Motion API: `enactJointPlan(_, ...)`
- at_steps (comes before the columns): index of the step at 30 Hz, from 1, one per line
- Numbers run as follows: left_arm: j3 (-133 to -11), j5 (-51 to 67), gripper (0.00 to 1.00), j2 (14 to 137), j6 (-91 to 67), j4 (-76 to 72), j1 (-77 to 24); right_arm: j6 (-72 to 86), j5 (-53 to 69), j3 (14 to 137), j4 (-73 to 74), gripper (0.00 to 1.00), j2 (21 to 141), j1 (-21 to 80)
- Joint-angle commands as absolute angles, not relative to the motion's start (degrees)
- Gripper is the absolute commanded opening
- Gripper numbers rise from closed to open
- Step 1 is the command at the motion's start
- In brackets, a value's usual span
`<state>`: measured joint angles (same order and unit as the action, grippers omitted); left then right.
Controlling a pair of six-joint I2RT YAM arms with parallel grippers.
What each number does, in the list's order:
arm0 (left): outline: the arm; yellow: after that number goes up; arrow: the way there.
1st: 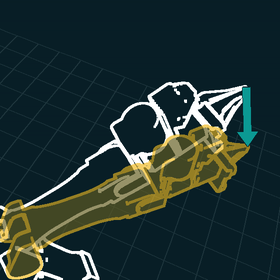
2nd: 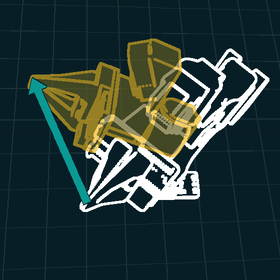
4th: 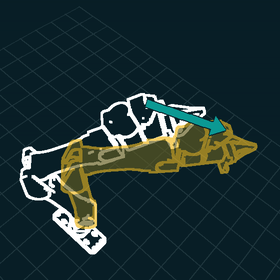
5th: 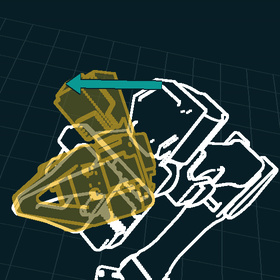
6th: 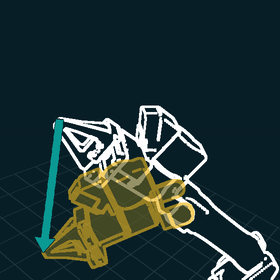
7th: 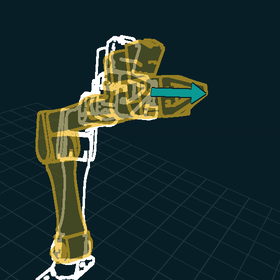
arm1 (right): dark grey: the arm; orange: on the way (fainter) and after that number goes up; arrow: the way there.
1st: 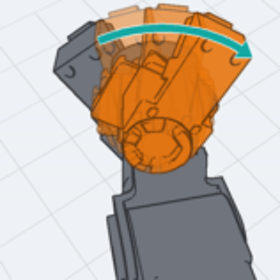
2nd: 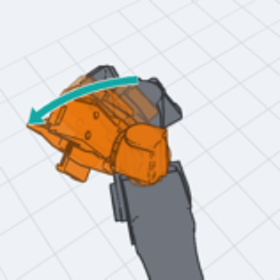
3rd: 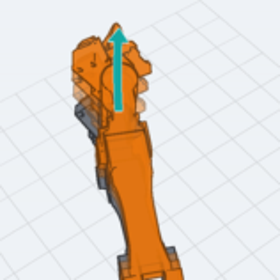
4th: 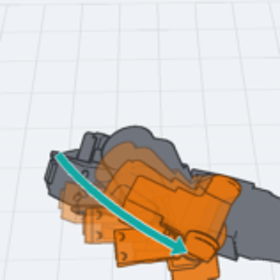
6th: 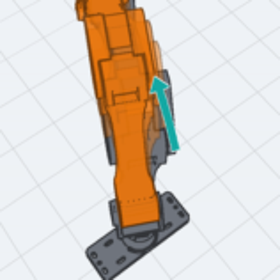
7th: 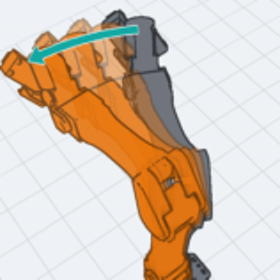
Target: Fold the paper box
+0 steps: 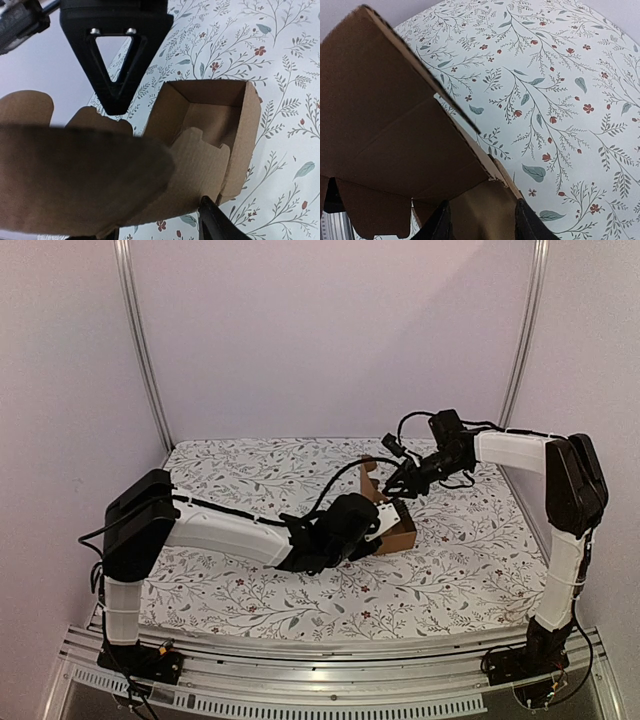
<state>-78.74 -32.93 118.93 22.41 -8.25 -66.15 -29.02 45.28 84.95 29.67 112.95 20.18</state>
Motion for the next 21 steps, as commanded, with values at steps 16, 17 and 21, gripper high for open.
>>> enactJointPlan(16, -76.6, -29.8, 0.55, 113.9, 17.2, -7.4, -63.3, -33.6, 50.3, 97.6, 36.1, 0.29, 121.9, 22.1)
enactJointPlan(17, -76.6, -29.7, 0.55, 113.9, 17.1, -7.4, -63.3, -33.8, 50.5, 97.5, 36.6, 0.24, 121.9, 22.1)
enactJointPlan(21, -76.8, -29.5, 0.55, 114.1, 16.8, -7.3, -63.1, -35.1, 51.0, 96.8, 37.4, 0.08, 121.8, 21.7)
